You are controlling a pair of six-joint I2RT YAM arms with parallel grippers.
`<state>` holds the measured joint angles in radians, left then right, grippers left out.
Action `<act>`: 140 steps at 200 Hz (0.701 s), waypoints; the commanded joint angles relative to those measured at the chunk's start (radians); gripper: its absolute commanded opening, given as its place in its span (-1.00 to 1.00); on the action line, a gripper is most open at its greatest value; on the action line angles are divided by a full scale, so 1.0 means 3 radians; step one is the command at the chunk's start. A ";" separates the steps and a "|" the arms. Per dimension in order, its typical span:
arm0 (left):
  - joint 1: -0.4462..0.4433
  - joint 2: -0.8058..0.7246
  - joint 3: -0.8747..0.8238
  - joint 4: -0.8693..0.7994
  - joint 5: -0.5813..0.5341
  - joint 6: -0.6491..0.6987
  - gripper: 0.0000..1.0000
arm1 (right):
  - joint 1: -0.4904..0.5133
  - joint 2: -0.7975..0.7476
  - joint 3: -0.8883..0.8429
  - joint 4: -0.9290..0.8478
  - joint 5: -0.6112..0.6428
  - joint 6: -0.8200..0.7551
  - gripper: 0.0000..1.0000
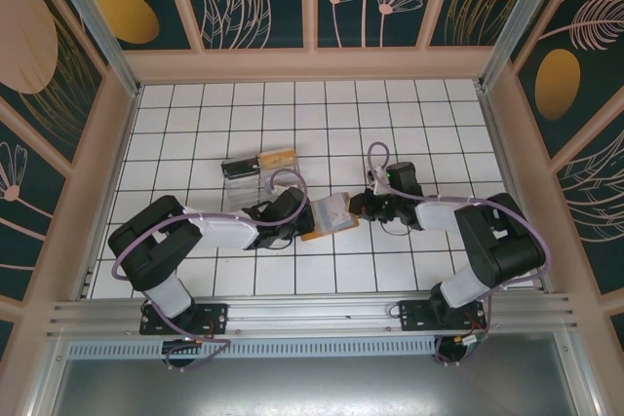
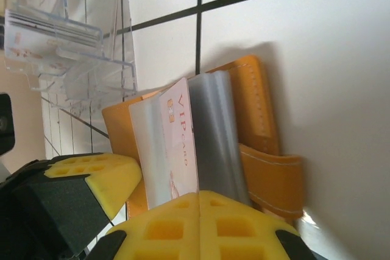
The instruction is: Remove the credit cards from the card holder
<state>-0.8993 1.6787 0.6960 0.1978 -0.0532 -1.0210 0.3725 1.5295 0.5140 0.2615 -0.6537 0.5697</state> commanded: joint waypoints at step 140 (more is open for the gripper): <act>0.0007 -0.1049 0.0040 -0.0757 -0.0300 0.0162 0.14 | -0.0122 -0.1287 0.0199 -0.0855 0.0599 -0.0359 -1.00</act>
<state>-0.8993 1.4937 0.7078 0.0395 -0.0856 -0.9840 0.2901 1.1606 0.5041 0.0528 -0.5339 0.5171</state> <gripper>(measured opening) 0.491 0.069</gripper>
